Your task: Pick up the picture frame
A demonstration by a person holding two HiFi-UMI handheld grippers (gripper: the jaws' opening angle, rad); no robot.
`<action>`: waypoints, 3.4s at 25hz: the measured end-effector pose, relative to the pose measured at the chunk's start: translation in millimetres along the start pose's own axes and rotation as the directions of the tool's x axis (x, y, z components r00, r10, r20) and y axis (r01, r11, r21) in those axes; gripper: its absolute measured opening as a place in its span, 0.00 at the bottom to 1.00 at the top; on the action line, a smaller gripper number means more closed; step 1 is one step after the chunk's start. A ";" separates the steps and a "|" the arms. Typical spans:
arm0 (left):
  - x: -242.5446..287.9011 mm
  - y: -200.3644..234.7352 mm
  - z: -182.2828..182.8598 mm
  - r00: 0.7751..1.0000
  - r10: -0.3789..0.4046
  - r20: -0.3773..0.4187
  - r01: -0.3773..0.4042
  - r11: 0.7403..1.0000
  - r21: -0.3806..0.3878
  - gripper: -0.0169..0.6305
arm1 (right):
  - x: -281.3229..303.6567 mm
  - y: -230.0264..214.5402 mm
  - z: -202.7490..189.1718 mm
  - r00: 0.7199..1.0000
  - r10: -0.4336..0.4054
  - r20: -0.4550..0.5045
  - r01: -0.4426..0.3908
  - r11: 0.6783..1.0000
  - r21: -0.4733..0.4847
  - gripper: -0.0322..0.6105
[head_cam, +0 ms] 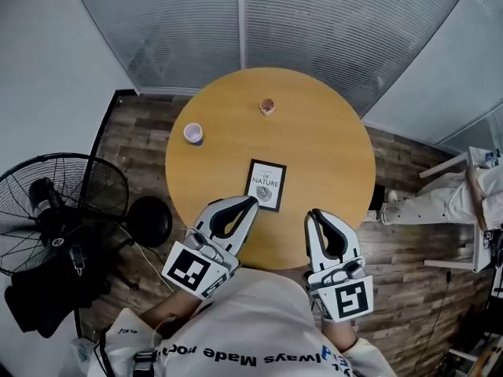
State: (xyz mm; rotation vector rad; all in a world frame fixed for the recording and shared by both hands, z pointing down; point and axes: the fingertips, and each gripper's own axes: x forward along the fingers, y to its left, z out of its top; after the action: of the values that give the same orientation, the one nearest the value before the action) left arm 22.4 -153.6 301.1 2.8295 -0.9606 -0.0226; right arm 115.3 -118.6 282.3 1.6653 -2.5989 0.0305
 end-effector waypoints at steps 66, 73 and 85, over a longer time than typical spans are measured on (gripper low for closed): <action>51.2 127.7 -312.3 0.879 0.027 -0.476 -0.098 0.987 -0.125 0.17 | 98.2 -23.9 -294.0 0.879 -0.021 -0.477 0.080 0.992 0.103 0.13; 55.2 137.5 -353.0 0.851 0.041 -0.523 -0.141 0.978 -0.152 0.17 | 98.7 -31.6 -336.3 0.851 -0.030 -0.524 0.098 0.990 0.102 0.13; 66.1 150.5 -408.2 0.790 0.042 -0.611 -0.165 0.976 -0.145 0.17 | 106.3 -46.2 -397.3 0.805 -0.033 -0.592 0.133 0.983 0.125 0.14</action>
State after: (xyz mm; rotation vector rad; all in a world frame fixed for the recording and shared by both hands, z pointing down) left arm 9.9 -254.4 729.2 2.3395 -0.8873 0.7230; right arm 127.1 -216.0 684.4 1.4934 -2.0867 0.6630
